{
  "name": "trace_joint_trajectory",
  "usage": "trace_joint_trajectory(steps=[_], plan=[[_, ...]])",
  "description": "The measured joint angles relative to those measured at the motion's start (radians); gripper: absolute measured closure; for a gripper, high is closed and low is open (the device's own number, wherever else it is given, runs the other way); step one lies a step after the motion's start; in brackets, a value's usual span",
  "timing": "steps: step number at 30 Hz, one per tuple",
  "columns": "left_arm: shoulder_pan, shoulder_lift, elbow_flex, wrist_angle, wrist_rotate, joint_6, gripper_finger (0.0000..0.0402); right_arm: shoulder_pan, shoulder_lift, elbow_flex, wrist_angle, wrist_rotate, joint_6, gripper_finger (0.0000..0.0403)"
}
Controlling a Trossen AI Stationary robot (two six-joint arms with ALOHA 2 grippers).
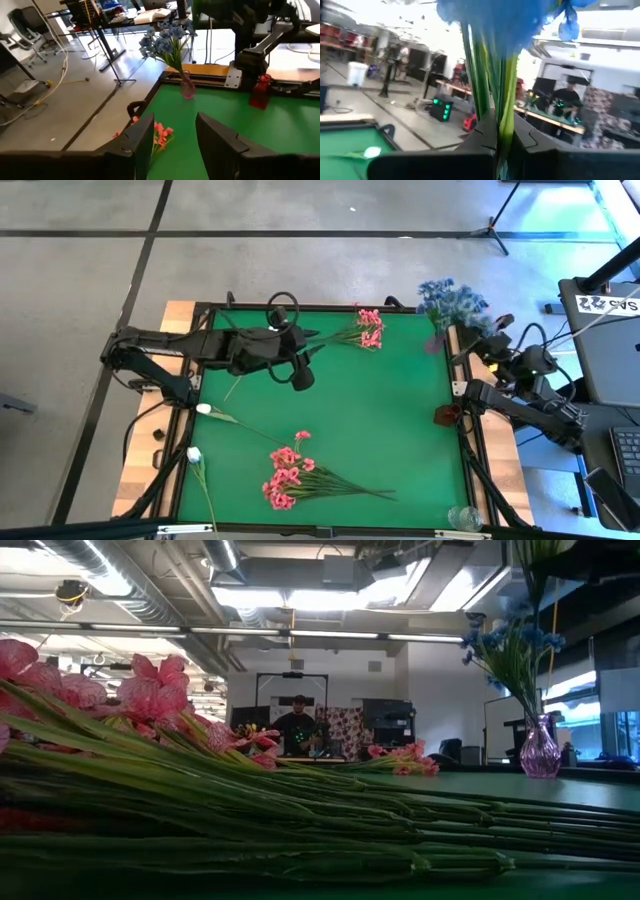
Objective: Sort flowers into vase by color
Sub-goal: Put the blue flowers into the purple vase
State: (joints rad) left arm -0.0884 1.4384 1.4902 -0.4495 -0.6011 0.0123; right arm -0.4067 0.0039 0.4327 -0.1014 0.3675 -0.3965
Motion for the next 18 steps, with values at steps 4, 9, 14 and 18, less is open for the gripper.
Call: trace_joint_trajectory(steps=[4,9,14,18], plan=[[0.004,0.000,0.000,-0.083,0.005,0.000,0.0259,0.000,0.019,-0.050,0.073,0.054,0.033,0.0395],[-0.005,0.000,0.000,-0.151,0.006,-0.003,0.0259,0.001,-0.001,-0.139,0.224,0.199,0.052,0.0395],[-0.031,0.000,0.000,-0.184,0.007,-0.003,0.0259,0.001,-0.001,-0.162,0.246,0.328,0.025,0.0395],[-0.040,0.000,0.000,-0.227,0.009,-0.004,0.0259,0.001,0.000,-0.162,0.207,0.390,0.032,0.0395]])
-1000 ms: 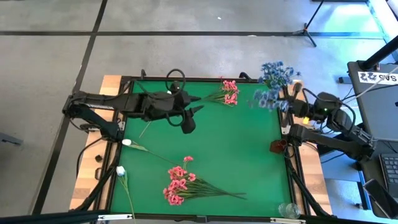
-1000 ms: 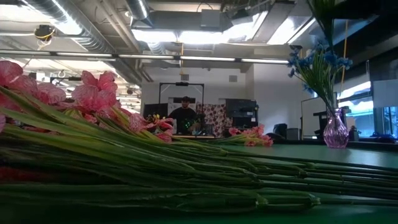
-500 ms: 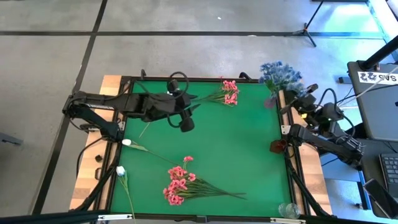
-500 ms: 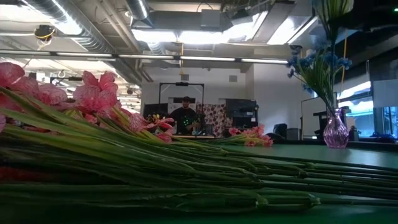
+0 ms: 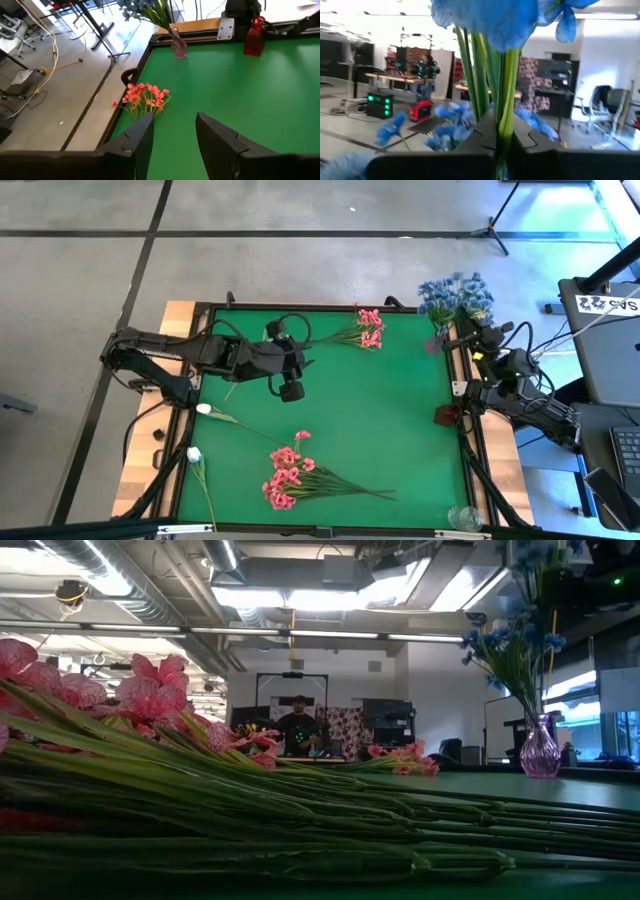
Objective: Sort flowers into vase by color
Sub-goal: Put the blue flowers into the purple vase
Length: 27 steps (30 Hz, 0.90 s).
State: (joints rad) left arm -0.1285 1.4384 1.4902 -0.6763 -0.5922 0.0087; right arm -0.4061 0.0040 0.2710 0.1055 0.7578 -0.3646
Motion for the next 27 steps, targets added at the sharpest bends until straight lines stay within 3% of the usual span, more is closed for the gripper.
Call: trace_joint_trajectory(steps=[5,13,19,27], plan=[[0.001,0.000,0.000,-0.004,0.000,0.000,0.0259,0.000,0.000,-0.048,0.046,0.063,0.031,0.0395],[-0.024,0.000,0.000,-0.002,0.024,-0.006,0.0269,0.000,0.000,-0.184,0.314,0.119,0.000,0.0395],[-0.032,-0.022,0.000,-0.003,0.008,-0.006,0.0286,0.000,0.000,-0.184,0.303,0.201,-0.022,0.0387],[-0.032,-0.022,0.000,-0.001,0.016,-0.031,0.0281,0.000,0.000,-0.184,0.140,0.272,0.211,0.0358]])
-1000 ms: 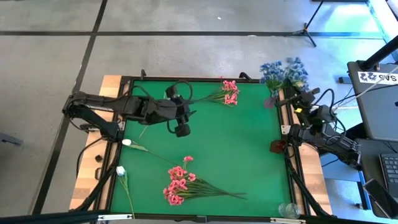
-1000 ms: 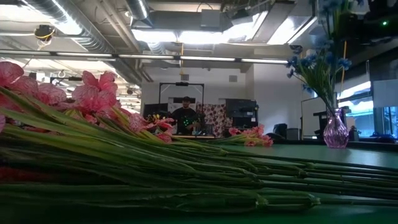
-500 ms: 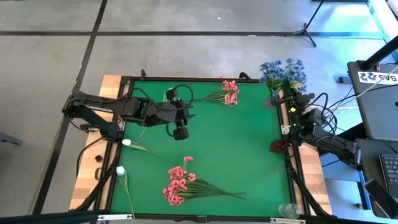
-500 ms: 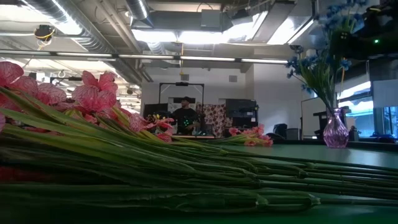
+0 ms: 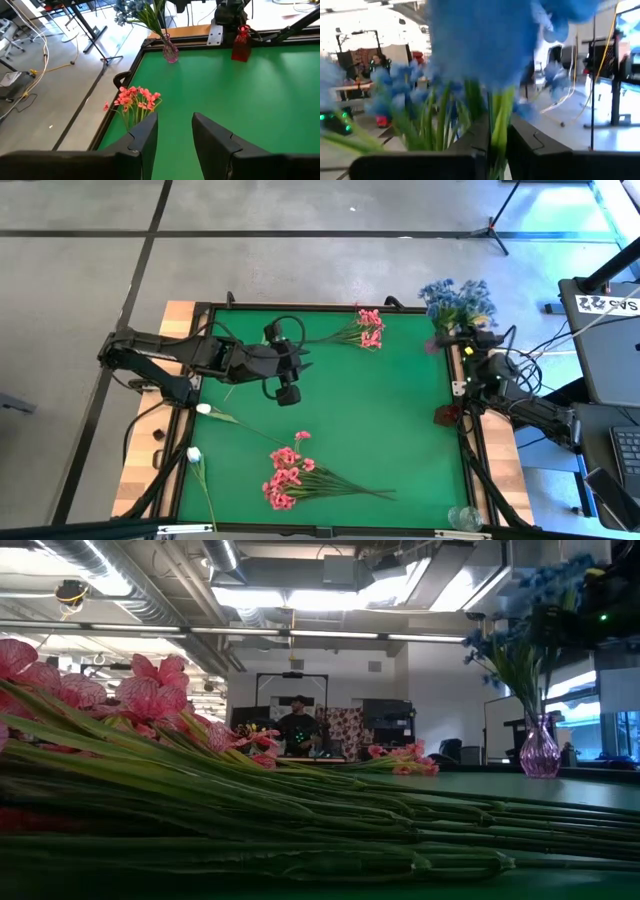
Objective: Sort flowers into vase by color
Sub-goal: Put the blue flowers into the purple vase
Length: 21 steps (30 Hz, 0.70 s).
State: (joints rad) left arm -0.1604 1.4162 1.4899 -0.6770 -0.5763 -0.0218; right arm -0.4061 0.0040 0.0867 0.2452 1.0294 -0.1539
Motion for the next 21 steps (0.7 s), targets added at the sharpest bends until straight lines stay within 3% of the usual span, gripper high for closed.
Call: trace_joint_trajectory(steps=[7,14,17,21], plan=[[0.000,-0.021,0.000,0.001,-0.005,-0.050,0.0251,0.000,0.000,0.000,-0.092,0.001,0.120,0.0338],[0.014,-0.037,0.000,0.004,-0.006,-0.076,0.0218,0.001,0.000,0.037,-0.143,0.000,0.170,0.0232],[0.016,-0.037,0.000,0.004,0.014,-0.076,0.0210,0.000,0.000,0.112,-0.276,0.000,0.220,0.0188],[0.019,-0.037,0.000,0.004,0.022,-0.077,0.0209,0.000,0.004,0.226,-0.550,-0.019,0.380,0.0162]])
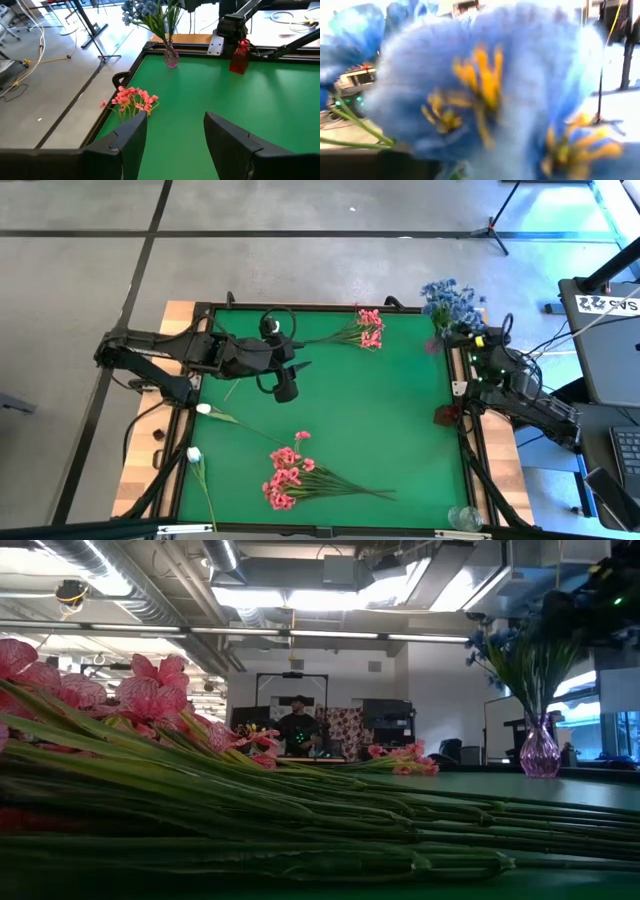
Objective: Sort flowers into vase by color
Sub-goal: Put the blue flowers into the purple vase, then adjust the red vase
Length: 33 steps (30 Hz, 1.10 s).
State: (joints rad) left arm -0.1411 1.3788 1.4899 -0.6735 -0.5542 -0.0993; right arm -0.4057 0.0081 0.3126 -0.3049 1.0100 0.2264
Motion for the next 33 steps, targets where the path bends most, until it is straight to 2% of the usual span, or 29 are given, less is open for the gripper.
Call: trace_joint_trajectory(steps=[4,9,14,18,22,27,33], plan=[[0.028,0.000,0.000,0.000,0.043,-0.060,0.0208,0.000,0.029,0.088,-0.239,-0.105,0.184,0.0160],[0.065,0.000,0.000,0.000,0.122,-0.104,0.0208,0.000,0.117,0.151,-0.391,-0.251,0.317,0.0168],[0.084,0.000,0.000,-0.001,0.170,-0.105,0.0208,0.000,0.207,0.210,-0.421,-0.344,0.327,0.0164],[0.099,0.000,0.000,-0.009,0.202,-0.111,0.0208,0.000,0.259,0.289,-0.523,-0.401,0.376,0.0156],[0.105,0.000,0.000,-0.010,0.205,-0.110,0.0209,0.000,0.289,0.368,-0.655,-0.419,0.411,0.0155],[0.105,0.001,0.000,-0.010,0.205,-0.104,0.0209,0.000,0.292,0.419,-0.726,-0.431,0.427,0.0155],[0.105,0.001,0.000,-0.019,0.212,-0.109,0.0209,0.000,0.292,0.450,-0.838,-0.580,0.463,0.0155]])
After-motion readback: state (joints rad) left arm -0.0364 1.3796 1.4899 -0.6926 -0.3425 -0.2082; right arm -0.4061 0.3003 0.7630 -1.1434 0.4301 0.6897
